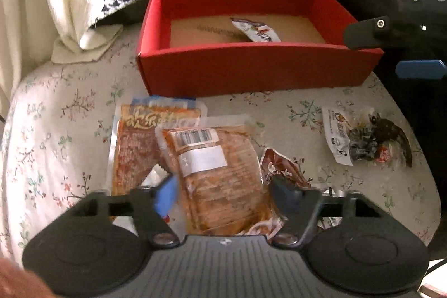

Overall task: Organize snacks
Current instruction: 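Lower the clear snack bag into the red box and open the left tool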

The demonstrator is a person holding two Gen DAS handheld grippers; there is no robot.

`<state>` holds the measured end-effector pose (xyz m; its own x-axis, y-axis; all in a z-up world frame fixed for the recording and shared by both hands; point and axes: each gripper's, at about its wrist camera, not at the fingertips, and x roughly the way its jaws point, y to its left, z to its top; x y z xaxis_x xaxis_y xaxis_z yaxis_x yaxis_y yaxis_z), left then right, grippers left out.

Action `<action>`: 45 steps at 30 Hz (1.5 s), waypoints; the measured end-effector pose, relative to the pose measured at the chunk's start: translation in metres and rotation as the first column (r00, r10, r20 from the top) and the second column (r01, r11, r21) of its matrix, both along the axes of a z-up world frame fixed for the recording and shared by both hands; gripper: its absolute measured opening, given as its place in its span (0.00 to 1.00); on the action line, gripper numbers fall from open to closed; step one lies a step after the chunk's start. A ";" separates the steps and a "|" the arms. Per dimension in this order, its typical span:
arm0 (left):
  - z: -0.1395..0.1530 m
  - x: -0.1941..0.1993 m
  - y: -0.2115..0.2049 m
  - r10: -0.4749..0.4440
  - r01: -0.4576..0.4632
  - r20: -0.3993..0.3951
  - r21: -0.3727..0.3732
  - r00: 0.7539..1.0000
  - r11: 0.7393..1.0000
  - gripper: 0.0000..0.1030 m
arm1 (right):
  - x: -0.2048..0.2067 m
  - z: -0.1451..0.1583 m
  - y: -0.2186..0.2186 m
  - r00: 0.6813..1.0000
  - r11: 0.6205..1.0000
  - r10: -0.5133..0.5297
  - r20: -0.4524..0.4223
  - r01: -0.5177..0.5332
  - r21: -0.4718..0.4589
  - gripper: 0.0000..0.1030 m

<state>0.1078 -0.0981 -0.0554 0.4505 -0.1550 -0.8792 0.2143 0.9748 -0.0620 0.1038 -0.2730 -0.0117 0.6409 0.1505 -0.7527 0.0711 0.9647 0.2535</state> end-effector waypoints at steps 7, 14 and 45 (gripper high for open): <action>0.015 0.001 0.011 0.000 0.000 0.010 -0.017 1.000 1.000 0.39 | -0.001 0.006 -0.002 1.000 1.000 0.014 0.021 -0.014 0.012 0.83; 0.050 0.014 0.019 0.014 -0.008 0.092 -0.068 0.996 0.998 0.39 | 0.000 0.009 0.000 0.999 1.000 0.008 0.036 -0.009 0.011 0.81; 0.049 0.133 0.025 0.028 -0.021 0.176 -0.042 0.984 0.999 0.62 | 0.085 -0.027 0.022 0.999 0.998 -0.021 -0.043 0.019 -0.053 0.83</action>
<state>0.2408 -0.0735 -0.0069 0.6022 -0.1755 -0.7788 0.2016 0.9774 -0.0644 0.1889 -0.2510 -0.0385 0.6094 0.0979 -0.7868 0.1002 0.9749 0.1990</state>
